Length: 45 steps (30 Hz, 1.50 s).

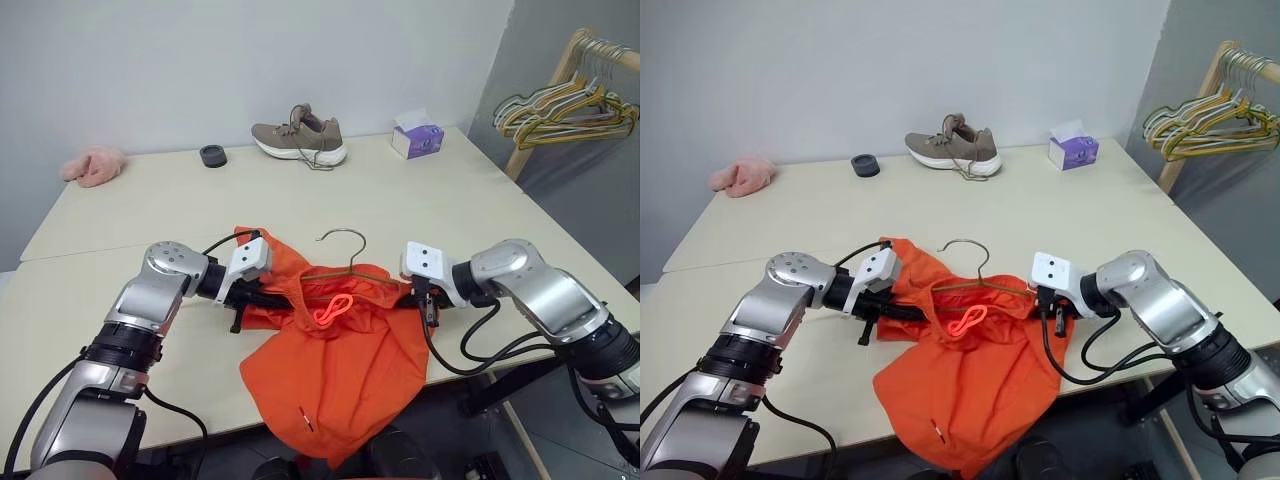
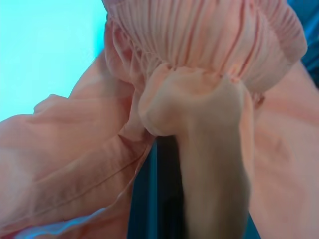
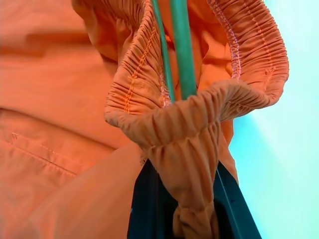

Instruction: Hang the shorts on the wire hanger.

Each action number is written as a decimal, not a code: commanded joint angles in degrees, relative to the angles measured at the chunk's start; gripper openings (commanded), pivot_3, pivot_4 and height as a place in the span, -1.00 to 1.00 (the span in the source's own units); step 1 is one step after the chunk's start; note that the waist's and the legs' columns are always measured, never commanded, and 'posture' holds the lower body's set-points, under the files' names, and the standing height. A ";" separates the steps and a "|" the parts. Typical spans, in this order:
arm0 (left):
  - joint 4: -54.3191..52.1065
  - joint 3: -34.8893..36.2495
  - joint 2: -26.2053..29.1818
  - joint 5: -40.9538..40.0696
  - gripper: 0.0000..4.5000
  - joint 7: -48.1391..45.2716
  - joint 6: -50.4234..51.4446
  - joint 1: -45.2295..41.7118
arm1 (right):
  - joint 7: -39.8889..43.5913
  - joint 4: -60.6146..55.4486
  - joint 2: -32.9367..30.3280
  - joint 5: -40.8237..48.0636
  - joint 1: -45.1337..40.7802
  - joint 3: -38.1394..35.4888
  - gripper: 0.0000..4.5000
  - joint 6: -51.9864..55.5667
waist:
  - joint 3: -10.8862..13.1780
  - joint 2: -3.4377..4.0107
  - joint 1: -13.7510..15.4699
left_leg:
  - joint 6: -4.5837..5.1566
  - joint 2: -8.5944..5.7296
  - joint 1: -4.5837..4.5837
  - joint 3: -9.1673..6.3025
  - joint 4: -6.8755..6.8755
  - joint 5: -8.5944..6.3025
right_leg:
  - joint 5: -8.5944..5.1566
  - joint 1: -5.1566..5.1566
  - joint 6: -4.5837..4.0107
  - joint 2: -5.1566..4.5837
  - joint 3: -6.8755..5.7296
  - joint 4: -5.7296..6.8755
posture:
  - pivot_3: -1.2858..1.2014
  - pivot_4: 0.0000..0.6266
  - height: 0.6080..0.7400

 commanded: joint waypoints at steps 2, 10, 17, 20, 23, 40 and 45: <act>0.99 4.22 0.62 -2.78 -0.52 1.98 2.37 -2.76 | 1.91 -2.79 -1.66 1.17 -0.29 -3.10 -1.00 0.32 | 0.00 0.00 0.00 | 0.00 0.00 0.00 -0.01 0.00 0.00 | -0.01 0.00 0.01 0.00 -0.01 0.00 | -0.20 -0.94 1.00; 5.59 5.97 3.02 -1.93 0.61 2.07 -1.45 -2.73 | 3.12 -3.49 -3.38 2.37 0.58 -5.34 -1.00 2.28 | 0.00 0.00 -0.09 | 0.00 0.00 0.01 -0.01 0.00 0.00 | 0.00 -0.01 0.00 0.00 -0.01 0.04 | -0.20 -0.94 1.00; 10.30 6.06 2.39 -0.11 0.98 5.07 -7.19 -2.91 | 3.97 -3.43 -5.07 4.41 1.12 -7.58 -1.00 4.89 | -0.01 0.00 0.06 | 0.00 -0.02 0.00 -0.01 0.01 0.00 | 0.03 -0.01 -0.06 -0.05 -0.02 0.03 | -0.19 -0.95 1.00; 13.02 5.79 0.72 1.73 0.98 9.08 -10.62 -3.17 | 3.67 -3.47 -5.86 5.50 1.98 -9.32 -1.00 6.83 | -0.01 0.00 0.12 | 0.00 -0.02 0.01 -0.01 0.00 0.00 | 0.03 -0.01 -0.05 -0.06 -0.02 0.03 | -0.20 -0.94 1.00; 16.93 6.17 -0.19 4.31 0.98 14.14 -15.63 -4.20 | 2.92 -3.73 -7.22 6.95 4.11 -11.86 -1.00 9.25 | -0.01 -0.01 0.17 | 0.00 -0.03 -0.01 -0.01 0.01 0.00 | 0.06 -0.01 -0.10 -0.07 -0.02 0.02 | -0.20 -0.93 1.00; -17.11 8.27 -8.53 -20.62 0.98 14.19 18.02 -2.35 | -19.87 -10.43 -1.95 14.60 31.57 -55.62 -1.00 35.78 | 0.02 -0.01 0.08 | -0.03 -0.05 0.14 0.06 0.03 -0.03 | -0.04 0.25 0.08 0.19 0.08 -0.07 | -0.26 -0.81 1.00; -20.06 7.17 -13.36 -20.81 0.98 17.95 17.79 -3.66 | -25.01 -11.07 -1.08 13.37 35.18 -64.74 -1.00 41.15 | 0.03 0.04 -0.86 | -0.01 -0.03 0.20 0.20 0.05 -0.02 | -0.03 0.34 0.09 0.39 0.19 -0.26 | -0.30 -0.77 1.00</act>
